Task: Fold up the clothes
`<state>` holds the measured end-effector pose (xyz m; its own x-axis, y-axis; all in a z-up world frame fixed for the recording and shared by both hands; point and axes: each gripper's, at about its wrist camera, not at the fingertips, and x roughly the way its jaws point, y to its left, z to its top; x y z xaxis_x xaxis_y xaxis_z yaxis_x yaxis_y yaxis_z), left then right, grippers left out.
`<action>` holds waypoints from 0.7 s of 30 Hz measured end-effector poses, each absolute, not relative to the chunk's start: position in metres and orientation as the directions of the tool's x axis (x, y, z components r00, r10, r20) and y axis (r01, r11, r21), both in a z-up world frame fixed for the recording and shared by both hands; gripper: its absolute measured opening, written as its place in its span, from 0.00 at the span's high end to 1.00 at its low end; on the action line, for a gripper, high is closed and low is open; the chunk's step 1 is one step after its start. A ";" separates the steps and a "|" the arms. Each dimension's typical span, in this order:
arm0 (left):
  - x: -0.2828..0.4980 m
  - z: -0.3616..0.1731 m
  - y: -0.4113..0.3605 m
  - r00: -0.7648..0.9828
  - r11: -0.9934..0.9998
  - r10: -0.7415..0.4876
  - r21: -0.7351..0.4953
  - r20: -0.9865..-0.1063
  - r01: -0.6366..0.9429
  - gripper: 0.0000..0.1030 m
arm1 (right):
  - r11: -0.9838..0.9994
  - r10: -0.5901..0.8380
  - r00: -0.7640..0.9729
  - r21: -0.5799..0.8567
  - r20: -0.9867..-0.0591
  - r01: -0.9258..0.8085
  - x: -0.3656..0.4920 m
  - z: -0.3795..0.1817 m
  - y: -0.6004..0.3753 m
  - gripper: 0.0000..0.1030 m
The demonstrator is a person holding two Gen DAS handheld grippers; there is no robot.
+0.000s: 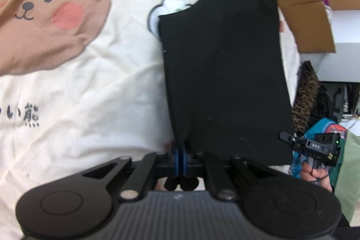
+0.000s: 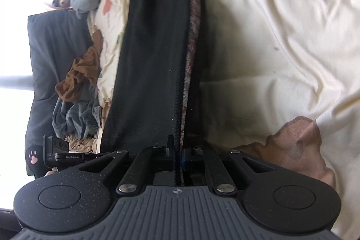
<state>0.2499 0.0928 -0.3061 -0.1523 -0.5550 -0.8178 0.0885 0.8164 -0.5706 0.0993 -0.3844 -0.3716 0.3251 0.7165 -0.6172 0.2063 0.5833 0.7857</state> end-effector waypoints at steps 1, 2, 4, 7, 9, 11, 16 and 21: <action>0.249 -0.302 0.093 -0.158 0.812 -0.560 -0.577 -0.813 0.088 0.97 | 0.587 0.713 0.327 0.783 -0.620 0.205 0.098 -0.366 -0.386 0.98; 0.247 -0.299 0.094 -0.163 0.809 -0.564 -0.581 -0.810 0.087 0.97 | 0.590 0.710 0.326 0.780 -0.624 0.208 0.095 -0.361 -0.387 0.98; 0.243 -0.293 0.096 -0.172 0.806 -0.568 -0.586 -0.805 0.084 0.97 | 0.597 0.705 0.321 0.773 -0.633 0.214 0.088 -0.353 -0.390 0.98; 0.240 -0.291 0.107 -0.190 0.800 -0.576 -0.596 -0.795 0.068 0.97 | 0.602 0.703 0.309 0.767 -0.641 0.222 0.075 -0.344 -0.393 0.98; 0.237 -0.291 0.115 -0.204 0.797 -0.580 -0.601 -0.788 0.057 0.97 | 0.607 0.704 0.294 0.763 -0.646 0.224 0.065 -0.340 -0.394 0.98; 0.223 -0.285 0.113 -0.222 0.794 -0.582 -0.606 -0.782 0.052 0.97 | 0.617 0.704 0.273 0.755 -0.656 0.223 0.055 -0.335 -0.393 0.98; 0.200 -0.276 0.108 -0.259 0.793 -0.583 -0.608 -0.770 0.025 0.97 | 0.628 0.715 0.217 0.746 -0.665 0.220 0.030 -0.323 -0.392 0.98; 0.189 -0.272 0.101 -0.269 0.786 -0.592 -0.618 -0.759 0.014 0.97 | 0.620 0.727 0.202 0.754 -0.656 0.219 0.016 -0.314 -0.390 0.98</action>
